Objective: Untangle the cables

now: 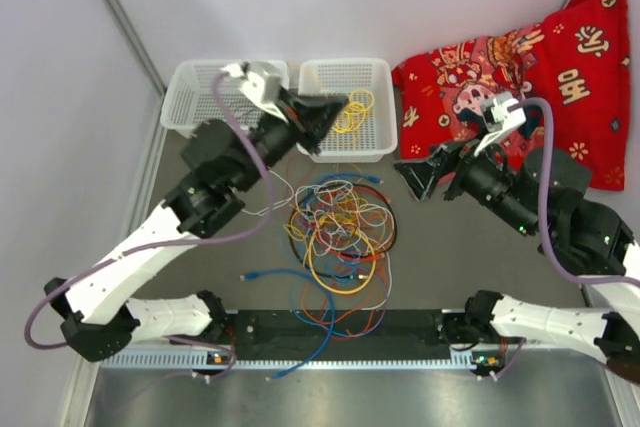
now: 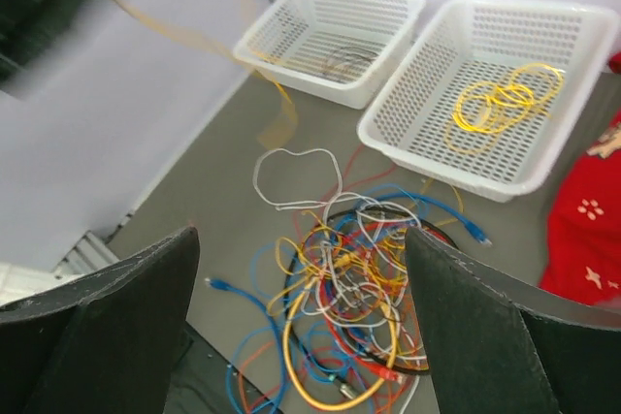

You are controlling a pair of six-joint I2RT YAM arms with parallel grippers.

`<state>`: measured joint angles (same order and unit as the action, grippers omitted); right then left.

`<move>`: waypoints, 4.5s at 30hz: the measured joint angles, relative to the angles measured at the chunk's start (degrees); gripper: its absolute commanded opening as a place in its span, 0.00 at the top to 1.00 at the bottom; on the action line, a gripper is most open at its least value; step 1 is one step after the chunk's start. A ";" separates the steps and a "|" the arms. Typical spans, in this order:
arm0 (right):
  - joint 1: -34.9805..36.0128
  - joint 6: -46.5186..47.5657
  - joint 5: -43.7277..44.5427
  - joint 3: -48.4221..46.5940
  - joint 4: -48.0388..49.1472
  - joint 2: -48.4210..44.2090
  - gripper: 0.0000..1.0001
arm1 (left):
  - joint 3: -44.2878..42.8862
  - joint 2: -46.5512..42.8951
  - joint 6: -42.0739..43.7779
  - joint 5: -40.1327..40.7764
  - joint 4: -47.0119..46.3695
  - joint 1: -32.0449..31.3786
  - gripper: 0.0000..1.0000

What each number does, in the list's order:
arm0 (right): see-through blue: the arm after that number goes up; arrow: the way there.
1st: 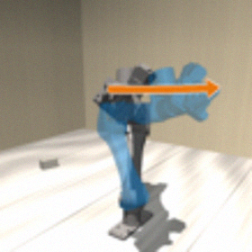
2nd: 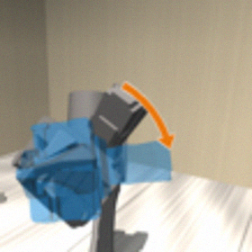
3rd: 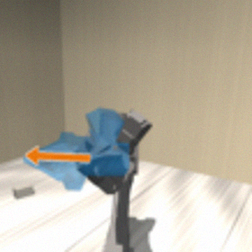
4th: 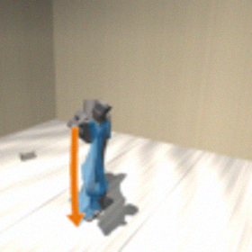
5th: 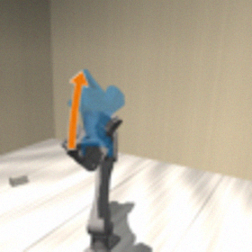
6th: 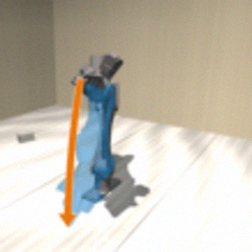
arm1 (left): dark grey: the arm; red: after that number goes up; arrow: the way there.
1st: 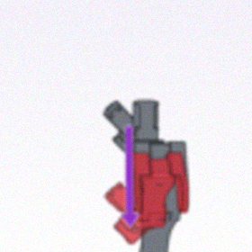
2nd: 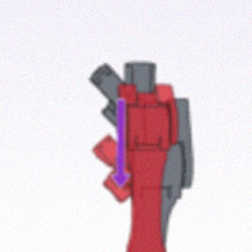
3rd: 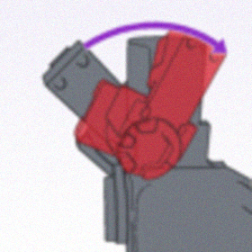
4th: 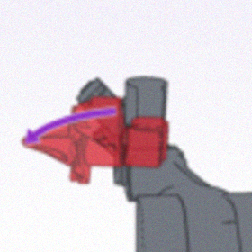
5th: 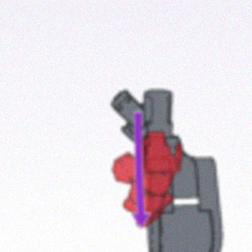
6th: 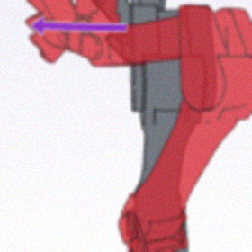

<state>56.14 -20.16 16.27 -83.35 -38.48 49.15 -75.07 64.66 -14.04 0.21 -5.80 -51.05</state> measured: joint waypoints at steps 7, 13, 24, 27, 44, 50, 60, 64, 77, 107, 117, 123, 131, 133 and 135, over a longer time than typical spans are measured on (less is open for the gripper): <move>0.00 -1.53 5.14 11.80 1.09 -5.75 0.11 | -24.87 8.44 2.47 7.52 8.26 0.02 1.00; 0.00 -4.61 6.14 18.91 1.22 -8.31 0.11 | -40.52 23.08 1.79 10.14 19.47 3.80 1.00; 0.00 -4.96 7.19 21.22 0.92 -9.92 0.12 | -41.53 40.89 -14.19 -1.31 28.68 24.57 1.00; 0.00 -3.85 8.37 21.22 0.96 -10.14 0.12 | -42.84 42.95 -16.61 -3.28 28.33 27.43 1.00; 0.00 2.08 13.35 23.04 2.97 -7.37 0.12 | -48.92 55.65 -23.63 -11.45 21.53 30.01 1.00; 0.00 2.08 13.33 23.74 3.37 -6.84 0.12 | -49.96 55.65 -24.46 -12.37 19.50 30.01 1.00; 0.00 1.95 13.35 23.74 3.32 -6.75 0.12 | -54.97 55.06 -29.16 -13.42 15.04 30.01 1.00; 0.00 1.73 13.38 23.71 3.28 -7.06 0.12 | -56.81 54.10 -31.28 -14.34 12.57 29.88 1.00; 0.00 0.92 13.66 23.58 2.25 -9.35 0.12 | -58.12 49.46 -31.65 -14.21 9.99 27.82 1.00; 0.00 -0.94 14.47 23.61 0.70 -12.46 0.12 | -58.34 42.03 -25.14 -10.08 6.97 27.69 1.00; 0.00 -0.87 15.63 23.69 0.66 -12.87 0.12 | -53.86 46.90 -27.87 -12.85 7.52 27.69 1.00; 0.00 -0.76 15.78 23.74 0.68 -12.83 0.12 | -52.04 47.58 -28.09 -13.22 7.48 27.69 1.00; 0.00 -0.33 16.11 24.90 0.68 -12.63 0.12 | -47.06 48.50 -28.41 -13.46 5.62 27.69 1.00; 0.00 -0.17 16.52 25.27 0.81 -12.63 0.12 | -45.59 50.07 -28.98 -13.99 5.49 27.69 1.00; 0.00 0.11 16.76 25.68 0.74 -12.63 0.12 | -44.33 52.39 -29.68 -14.69 5.38 27.69 1.00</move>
<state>56.14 -20.05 33.04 -57.67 -37.74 36.51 -119.39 117.05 -43.72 -14.48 -0.43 -23.35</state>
